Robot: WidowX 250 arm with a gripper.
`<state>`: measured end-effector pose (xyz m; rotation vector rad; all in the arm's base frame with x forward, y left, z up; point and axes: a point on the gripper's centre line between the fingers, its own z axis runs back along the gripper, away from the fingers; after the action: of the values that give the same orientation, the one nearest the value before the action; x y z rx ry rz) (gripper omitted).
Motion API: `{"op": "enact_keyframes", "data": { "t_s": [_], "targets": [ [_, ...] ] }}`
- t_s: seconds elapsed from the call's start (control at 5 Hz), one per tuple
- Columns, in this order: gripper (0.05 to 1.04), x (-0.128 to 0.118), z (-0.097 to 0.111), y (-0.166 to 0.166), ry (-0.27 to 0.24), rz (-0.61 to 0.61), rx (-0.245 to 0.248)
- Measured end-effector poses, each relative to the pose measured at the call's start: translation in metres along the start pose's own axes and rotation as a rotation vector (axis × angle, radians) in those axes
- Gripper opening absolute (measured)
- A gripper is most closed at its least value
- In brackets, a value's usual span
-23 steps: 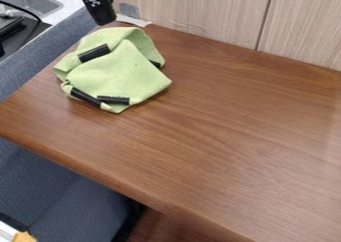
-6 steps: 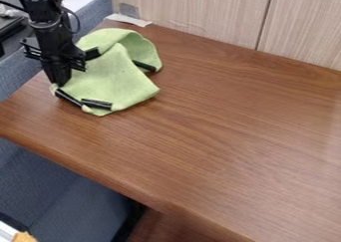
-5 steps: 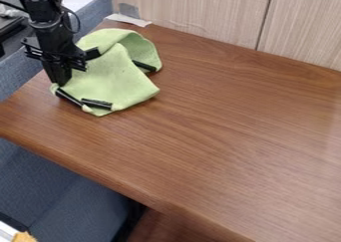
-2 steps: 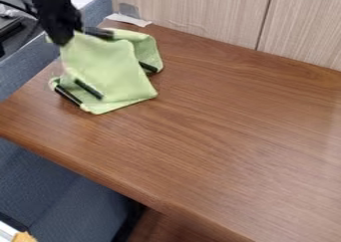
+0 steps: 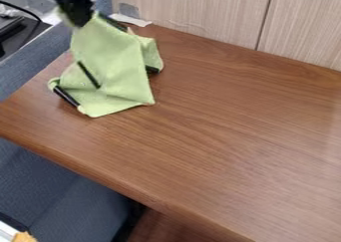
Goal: Unfold the cloth from bottom left to the top right
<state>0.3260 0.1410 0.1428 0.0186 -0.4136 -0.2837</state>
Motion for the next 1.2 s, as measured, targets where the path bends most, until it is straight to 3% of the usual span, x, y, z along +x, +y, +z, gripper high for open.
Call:
{"op": "enact_keyframes", "data": {
  "t_s": [0.2,0.4,0.8,1.2],
  "targets": [
    [0.052,0.031,0.003,-0.028,-0.061,-0.140,-0.081],
    [0.052,0.052,-0.014,-0.052,-0.090,-0.219,-0.164],
    [0.052,0.079,-0.071,-0.060,-0.122,-0.272,-0.218],
    [0.052,0.082,-0.114,-0.077,-0.127,-0.308,-0.287]
  ]
}}
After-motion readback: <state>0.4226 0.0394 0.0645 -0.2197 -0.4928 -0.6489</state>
